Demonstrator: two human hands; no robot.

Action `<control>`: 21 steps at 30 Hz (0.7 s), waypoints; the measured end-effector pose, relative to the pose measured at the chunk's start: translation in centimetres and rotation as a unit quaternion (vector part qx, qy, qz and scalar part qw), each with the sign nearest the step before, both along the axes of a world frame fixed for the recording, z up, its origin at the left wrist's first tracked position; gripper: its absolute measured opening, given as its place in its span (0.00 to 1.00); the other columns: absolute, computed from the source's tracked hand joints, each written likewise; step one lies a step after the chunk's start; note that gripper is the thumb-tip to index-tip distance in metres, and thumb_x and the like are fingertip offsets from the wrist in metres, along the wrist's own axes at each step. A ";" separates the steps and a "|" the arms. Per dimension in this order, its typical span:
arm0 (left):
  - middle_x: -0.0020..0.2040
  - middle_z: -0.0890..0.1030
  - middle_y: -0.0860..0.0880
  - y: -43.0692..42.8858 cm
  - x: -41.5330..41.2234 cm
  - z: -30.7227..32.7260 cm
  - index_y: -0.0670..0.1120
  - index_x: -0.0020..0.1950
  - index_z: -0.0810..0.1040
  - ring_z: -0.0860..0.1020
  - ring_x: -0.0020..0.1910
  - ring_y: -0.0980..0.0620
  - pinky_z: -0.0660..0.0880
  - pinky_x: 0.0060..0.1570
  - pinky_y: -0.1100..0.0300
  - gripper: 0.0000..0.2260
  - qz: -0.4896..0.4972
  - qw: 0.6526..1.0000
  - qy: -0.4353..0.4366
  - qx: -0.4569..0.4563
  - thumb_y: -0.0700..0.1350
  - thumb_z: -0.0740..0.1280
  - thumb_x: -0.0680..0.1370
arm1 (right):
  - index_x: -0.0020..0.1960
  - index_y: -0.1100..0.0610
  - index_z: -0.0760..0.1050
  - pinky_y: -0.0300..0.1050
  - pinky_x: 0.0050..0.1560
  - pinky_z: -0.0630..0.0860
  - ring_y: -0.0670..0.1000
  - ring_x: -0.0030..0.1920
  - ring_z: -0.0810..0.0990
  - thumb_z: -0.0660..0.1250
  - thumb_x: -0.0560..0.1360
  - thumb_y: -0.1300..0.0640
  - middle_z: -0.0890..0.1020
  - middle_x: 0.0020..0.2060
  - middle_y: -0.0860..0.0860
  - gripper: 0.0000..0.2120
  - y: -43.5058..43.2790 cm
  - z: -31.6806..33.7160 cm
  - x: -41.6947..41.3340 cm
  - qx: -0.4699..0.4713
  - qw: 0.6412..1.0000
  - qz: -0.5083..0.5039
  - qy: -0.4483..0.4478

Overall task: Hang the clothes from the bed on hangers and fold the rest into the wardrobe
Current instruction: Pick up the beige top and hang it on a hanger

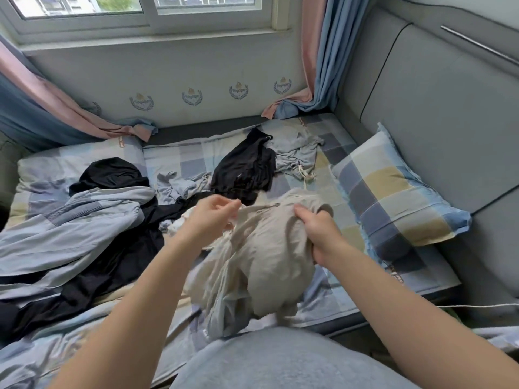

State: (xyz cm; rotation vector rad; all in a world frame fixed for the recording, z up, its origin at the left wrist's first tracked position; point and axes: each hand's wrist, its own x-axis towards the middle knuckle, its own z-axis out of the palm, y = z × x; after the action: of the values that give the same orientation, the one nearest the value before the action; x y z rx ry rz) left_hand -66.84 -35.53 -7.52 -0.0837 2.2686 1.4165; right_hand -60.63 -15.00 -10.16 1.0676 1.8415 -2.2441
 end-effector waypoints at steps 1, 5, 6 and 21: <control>0.48 0.84 0.46 0.0 0.4 -1.1 0.47 0.49 0.80 0.81 0.38 0.50 0.77 0.39 0.57 0.14 -0.008 0.999 -0.041 -0.025 0.57 0.66 0.80 | 0.63 0.65 0.76 0.59 0.61 0.78 0.61 0.54 0.84 0.67 0.81 0.53 0.84 0.53 0.61 0.17 0.2 0.4 -0.1 -0.002 1.000 -0.008 0.007; 0.46 0.84 0.50 0.2 2.1 -4.3 0.47 0.50 0.81 0.83 0.36 0.52 0.78 0.36 0.59 0.29 -0.058 0.980 -0.171 -0.089 0.72 0.57 0.77 | 0.60 0.60 0.79 0.55 0.59 0.80 0.56 0.51 0.86 0.67 0.81 0.51 0.87 0.50 0.56 0.13 0.5 1.6 0.1 -0.015 0.998 0.002 0.065; 0.47 0.84 0.50 0.4 2.3 -4.8 0.48 0.51 0.81 0.84 0.37 0.51 0.78 0.38 0.58 0.32 -0.061 0.976 -0.191 -0.080 0.74 0.55 0.75 | 0.57 0.58 0.80 0.53 0.58 0.80 0.54 0.51 0.86 0.68 0.80 0.51 0.87 0.49 0.54 0.12 0.5 1.8 0.3 -0.014 0.997 0.015 0.073; 0.36 0.72 0.49 1.8 1.6 -7.1 0.45 0.38 0.79 0.66 0.31 0.54 0.65 0.33 0.60 0.10 0.114 0.905 -0.314 0.264 0.38 0.63 0.78 | 0.49 0.53 0.87 0.43 0.46 0.82 0.53 0.50 0.86 0.72 0.73 0.53 0.87 0.51 0.55 0.08 1.0 2.3 3.1 -0.131 0.975 0.083 0.162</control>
State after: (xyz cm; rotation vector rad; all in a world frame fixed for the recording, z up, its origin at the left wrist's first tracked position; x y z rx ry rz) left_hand -65.26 -33.69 -14.67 -0.5573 1.3407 1.7587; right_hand -57.56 -14.01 -7.84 0.5115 1.5935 -2.5821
